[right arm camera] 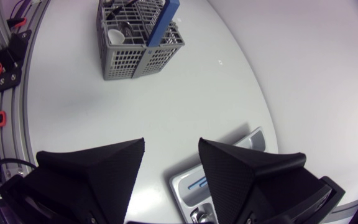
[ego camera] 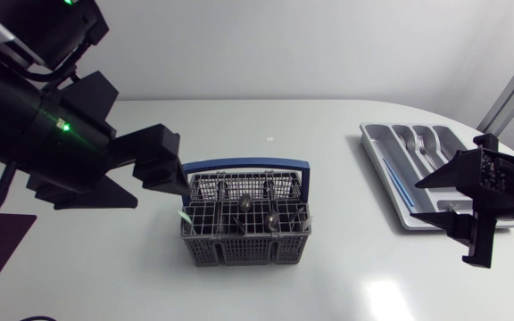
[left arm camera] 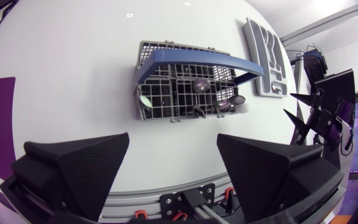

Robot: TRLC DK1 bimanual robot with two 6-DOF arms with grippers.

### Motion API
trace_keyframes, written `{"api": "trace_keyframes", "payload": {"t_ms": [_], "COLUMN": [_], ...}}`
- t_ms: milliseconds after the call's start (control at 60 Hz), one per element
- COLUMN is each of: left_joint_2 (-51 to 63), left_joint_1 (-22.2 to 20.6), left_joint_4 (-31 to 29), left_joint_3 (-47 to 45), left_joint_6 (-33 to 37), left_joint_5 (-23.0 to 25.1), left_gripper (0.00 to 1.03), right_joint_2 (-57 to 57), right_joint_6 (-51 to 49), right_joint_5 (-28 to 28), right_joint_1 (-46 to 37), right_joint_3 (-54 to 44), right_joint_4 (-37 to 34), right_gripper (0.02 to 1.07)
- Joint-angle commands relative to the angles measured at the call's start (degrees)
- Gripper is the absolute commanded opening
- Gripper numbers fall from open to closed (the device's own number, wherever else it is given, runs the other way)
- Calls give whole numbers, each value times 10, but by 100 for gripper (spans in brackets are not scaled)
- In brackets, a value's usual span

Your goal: Unload the cutlery basket into the drawer organizer.

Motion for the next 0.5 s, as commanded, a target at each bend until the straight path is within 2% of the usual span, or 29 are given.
{"api": "trace_keyframes", "payload": {"t_ms": [0,117,283,483], "left_joint_2": [18,33,43,43], "left_joint_1": [-12,-23,-30,-28], "left_joint_4": [-17,-37,-48,-43], "left_joint_3": [32,55,55,48], "left_joint_6": [-33,-50,-71,-90], "left_joint_5": [6,6,3,2], "left_gripper": [99,99,99,99], "right_joint_2": [-29,-46,-54,-40], "right_joint_6": [59,132,207,284], "right_joint_5": [10,45,52,52], "right_joint_1": [33,101,151,194], "right_joint_3": [-9,-3,17,36], "right_joint_4": [-12,-21,-39,-62], "right_gripper": [79,84,92,92]}}
